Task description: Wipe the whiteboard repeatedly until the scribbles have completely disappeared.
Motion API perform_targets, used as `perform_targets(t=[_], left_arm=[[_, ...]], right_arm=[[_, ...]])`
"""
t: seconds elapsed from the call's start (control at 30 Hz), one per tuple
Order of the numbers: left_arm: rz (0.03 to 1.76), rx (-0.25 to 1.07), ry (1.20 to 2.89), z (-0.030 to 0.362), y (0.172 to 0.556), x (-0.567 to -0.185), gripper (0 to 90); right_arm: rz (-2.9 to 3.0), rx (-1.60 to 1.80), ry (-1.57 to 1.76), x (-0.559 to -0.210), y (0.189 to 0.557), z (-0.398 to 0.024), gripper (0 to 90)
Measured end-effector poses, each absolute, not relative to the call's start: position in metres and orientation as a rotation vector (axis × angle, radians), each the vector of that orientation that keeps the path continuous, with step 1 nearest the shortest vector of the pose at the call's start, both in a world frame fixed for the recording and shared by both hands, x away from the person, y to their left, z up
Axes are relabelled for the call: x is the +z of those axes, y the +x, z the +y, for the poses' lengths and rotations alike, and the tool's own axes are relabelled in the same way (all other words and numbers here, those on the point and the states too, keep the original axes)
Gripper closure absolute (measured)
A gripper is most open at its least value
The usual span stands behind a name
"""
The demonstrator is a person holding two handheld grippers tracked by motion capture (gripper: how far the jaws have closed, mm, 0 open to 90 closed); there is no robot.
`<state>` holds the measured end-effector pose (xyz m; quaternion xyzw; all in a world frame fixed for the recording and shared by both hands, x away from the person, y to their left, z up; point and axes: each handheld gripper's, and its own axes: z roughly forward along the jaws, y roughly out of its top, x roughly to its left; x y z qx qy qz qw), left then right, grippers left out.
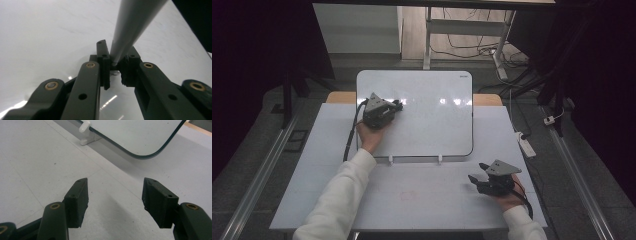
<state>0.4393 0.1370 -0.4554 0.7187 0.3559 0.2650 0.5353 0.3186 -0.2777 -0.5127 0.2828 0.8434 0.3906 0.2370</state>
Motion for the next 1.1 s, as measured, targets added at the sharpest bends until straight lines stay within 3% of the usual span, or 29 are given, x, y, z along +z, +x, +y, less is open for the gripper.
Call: perform_targets(t=[0.1,0.37,0.63,1.1], left_arm=[[0.822,0.646,1.735,0.130,0.436,-0.458,78.5],[0.883,0.652,1.700,0.160,0.440,-0.451,78.5],[0.877,0.664,1.703,0.140,0.451,-0.442,78.5],[0.853,0.557,1.765,0.136,0.431,-0.451,78.5]], right_arm=[[2.311,1.071,0.777,-0.512,0.319,-0.278,37.8],[2.309,1.074,0.776,-0.512,0.318,-0.278,37.8],[2.308,1.071,0.776,-0.512,0.318,-0.278,37.7],[2.261,1.107,0.769,-0.505,0.316,-0.278,37.8]])
